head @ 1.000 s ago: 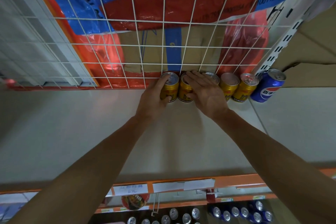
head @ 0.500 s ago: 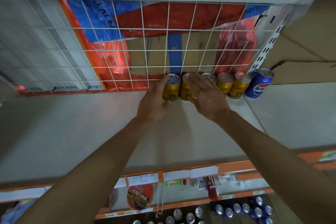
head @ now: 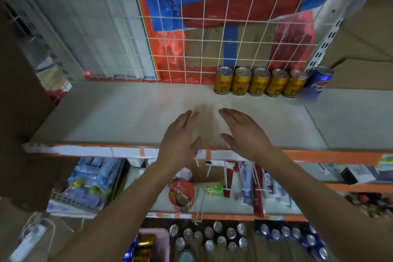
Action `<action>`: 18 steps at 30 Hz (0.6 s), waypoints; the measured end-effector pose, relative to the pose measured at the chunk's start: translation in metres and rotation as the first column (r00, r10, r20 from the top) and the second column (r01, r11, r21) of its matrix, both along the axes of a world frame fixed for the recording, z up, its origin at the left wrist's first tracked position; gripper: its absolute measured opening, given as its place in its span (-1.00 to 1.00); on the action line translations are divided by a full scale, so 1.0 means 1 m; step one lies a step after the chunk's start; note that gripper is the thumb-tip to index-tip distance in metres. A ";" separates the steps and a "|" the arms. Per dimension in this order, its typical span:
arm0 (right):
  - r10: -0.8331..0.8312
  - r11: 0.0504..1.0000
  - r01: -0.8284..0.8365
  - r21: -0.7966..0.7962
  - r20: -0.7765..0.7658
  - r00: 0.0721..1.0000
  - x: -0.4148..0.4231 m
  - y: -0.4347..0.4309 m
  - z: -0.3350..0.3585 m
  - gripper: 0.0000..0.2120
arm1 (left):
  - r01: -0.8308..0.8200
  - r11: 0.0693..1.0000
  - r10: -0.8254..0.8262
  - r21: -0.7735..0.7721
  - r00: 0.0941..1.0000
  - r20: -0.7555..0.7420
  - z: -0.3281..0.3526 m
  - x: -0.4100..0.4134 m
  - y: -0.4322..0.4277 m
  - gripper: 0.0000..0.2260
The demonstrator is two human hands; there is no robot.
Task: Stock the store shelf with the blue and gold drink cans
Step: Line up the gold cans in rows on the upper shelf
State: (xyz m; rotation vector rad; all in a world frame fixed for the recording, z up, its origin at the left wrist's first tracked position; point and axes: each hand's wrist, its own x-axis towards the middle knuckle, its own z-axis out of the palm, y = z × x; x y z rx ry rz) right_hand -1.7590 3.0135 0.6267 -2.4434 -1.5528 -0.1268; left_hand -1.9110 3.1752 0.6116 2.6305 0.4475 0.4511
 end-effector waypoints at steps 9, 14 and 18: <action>0.140 0.990 -0.140 0.012 -0.127 0.982 -0.122 -0.014 -0.061 -0.39 | -0.143 0.987 0.148 0.066 0.986 -0.081 -0.043 -0.143 -0.049 -0.48; 0.202 0.973 -0.216 -0.076 -0.167 0.965 -0.182 -0.020 -0.092 -0.38 | -0.148 0.987 0.158 0.060 0.960 -0.233 -0.079 -0.218 -0.050 -0.47; 0.194 0.967 -0.224 -0.121 -0.220 0.956 -0.231 -0.009 -0.126 -0.35 | -0.148 0.988 0.152 0.037 0.931 -0.333 -0.113 -0.274 -0.040 -0.45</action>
